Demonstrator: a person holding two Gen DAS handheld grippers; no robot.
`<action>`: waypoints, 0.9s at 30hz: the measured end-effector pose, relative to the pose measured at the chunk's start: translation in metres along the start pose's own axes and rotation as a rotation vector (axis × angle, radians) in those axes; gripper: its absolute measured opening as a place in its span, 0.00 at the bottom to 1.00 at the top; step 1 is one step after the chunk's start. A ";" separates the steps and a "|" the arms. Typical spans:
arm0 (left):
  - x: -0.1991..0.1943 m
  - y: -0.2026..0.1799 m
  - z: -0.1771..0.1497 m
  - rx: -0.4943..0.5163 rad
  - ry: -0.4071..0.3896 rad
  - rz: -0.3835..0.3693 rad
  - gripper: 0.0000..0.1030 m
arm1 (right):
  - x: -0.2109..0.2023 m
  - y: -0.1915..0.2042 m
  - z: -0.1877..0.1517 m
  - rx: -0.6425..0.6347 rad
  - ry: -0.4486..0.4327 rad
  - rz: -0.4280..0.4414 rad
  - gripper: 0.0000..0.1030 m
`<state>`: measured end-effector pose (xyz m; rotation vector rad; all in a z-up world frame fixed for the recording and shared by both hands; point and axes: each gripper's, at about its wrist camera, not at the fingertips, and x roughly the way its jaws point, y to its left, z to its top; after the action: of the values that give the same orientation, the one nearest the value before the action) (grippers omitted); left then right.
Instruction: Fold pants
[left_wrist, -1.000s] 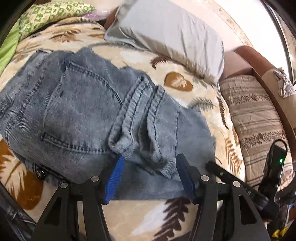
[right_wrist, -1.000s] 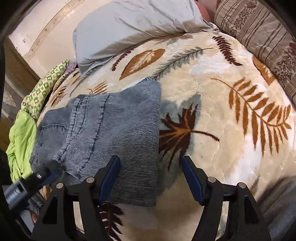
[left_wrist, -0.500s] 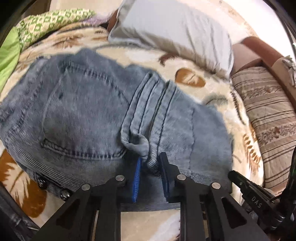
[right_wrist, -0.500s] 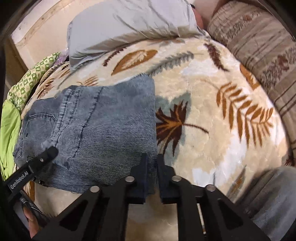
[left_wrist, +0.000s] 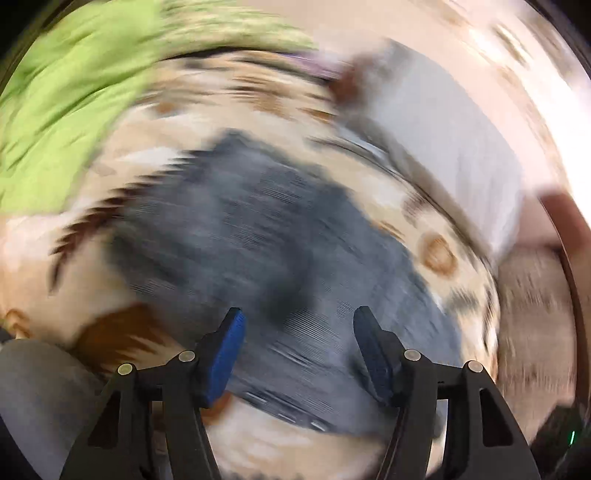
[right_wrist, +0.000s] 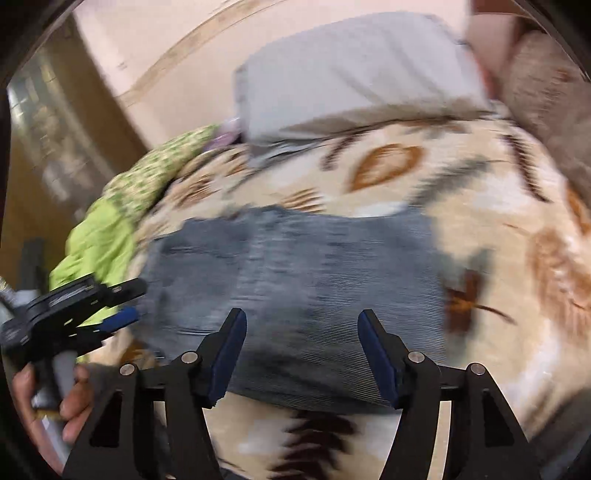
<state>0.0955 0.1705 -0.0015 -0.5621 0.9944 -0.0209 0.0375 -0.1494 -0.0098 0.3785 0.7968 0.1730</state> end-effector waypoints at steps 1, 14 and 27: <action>0.001 0.015 0.007 -0.060 -0.002 0.005 0.59 | 0.010 0.011 0.004 -0.020 0.016 0.011 0.63; -0.003 0.096 0.013 -0.362 0.029 -0.087 0.60 | 0.086 0.104 -0.014 -0.144 0.164 0.184 0.62; 0.032 0.089 0.014 -0.429 0.021 -0.024 0.43 | 0.094 0.099 -0.030 -0.136 0.216 0.173 0.57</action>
<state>0.1035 0.2448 -0.0617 -0.9674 1.0179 0.1688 0.0796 -0.0231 -0.0521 0.3029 0.9589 0.4333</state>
